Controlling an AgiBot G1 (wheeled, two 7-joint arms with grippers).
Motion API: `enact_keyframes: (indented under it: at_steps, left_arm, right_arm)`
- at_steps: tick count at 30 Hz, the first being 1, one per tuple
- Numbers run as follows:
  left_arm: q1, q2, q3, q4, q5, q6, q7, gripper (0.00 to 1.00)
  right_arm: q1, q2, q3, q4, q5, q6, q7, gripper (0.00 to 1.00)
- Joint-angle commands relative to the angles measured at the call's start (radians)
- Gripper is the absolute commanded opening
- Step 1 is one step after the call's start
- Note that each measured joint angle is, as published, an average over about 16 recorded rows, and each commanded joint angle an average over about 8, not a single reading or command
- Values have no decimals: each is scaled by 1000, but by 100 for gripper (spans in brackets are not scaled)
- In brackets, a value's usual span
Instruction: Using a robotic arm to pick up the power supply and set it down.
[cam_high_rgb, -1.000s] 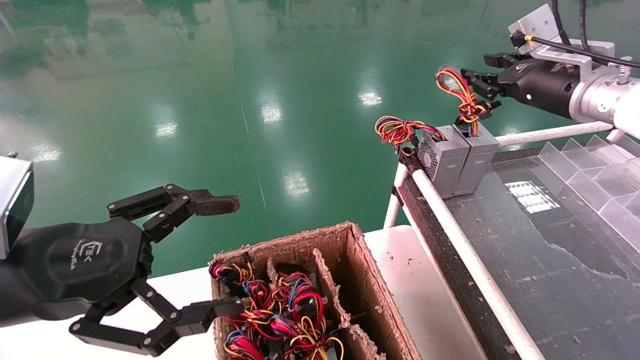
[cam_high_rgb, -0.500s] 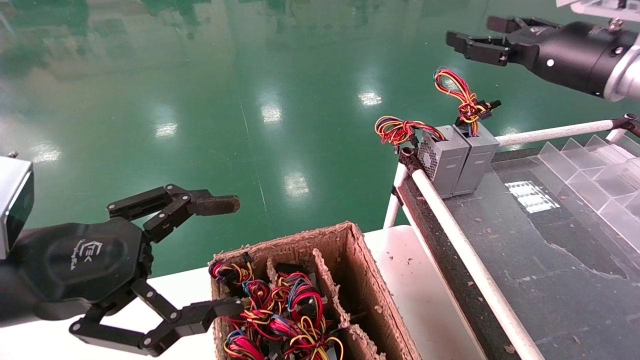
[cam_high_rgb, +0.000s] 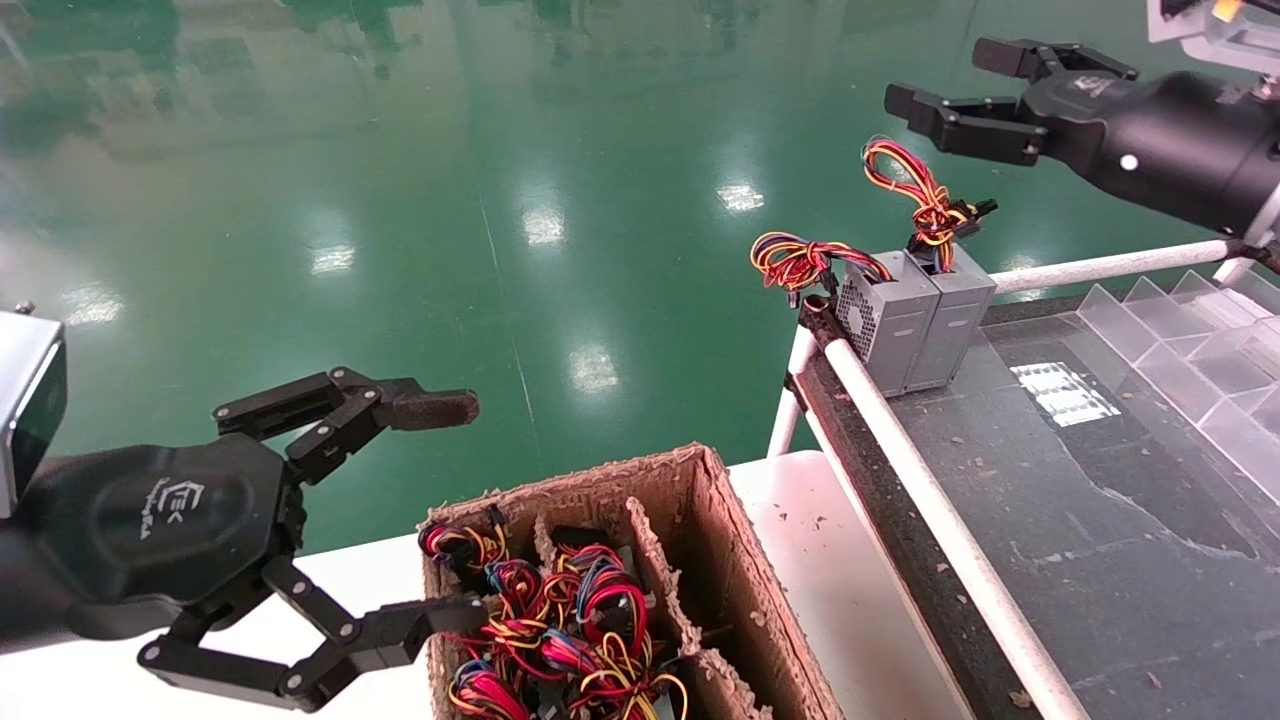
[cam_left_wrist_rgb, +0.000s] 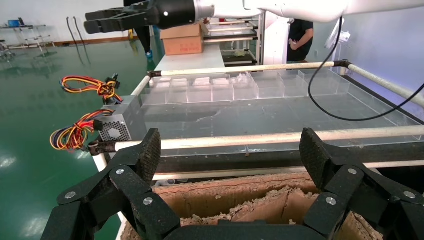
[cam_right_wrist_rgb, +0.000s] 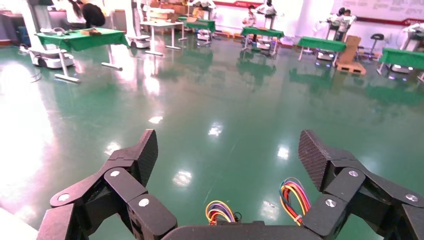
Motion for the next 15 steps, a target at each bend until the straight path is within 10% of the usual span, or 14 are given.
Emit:
enact_keyframes:
  at_steps: [1,15]
  left_arm:
    - [0,0,0,0,0,0,0,100]
    - [0,0,0,0,0,0,0,100]
  right_arm:
    - [-28,15,1,43,18,-15,11,100]
    - [-226,118,10,351,149,-124,88,100]
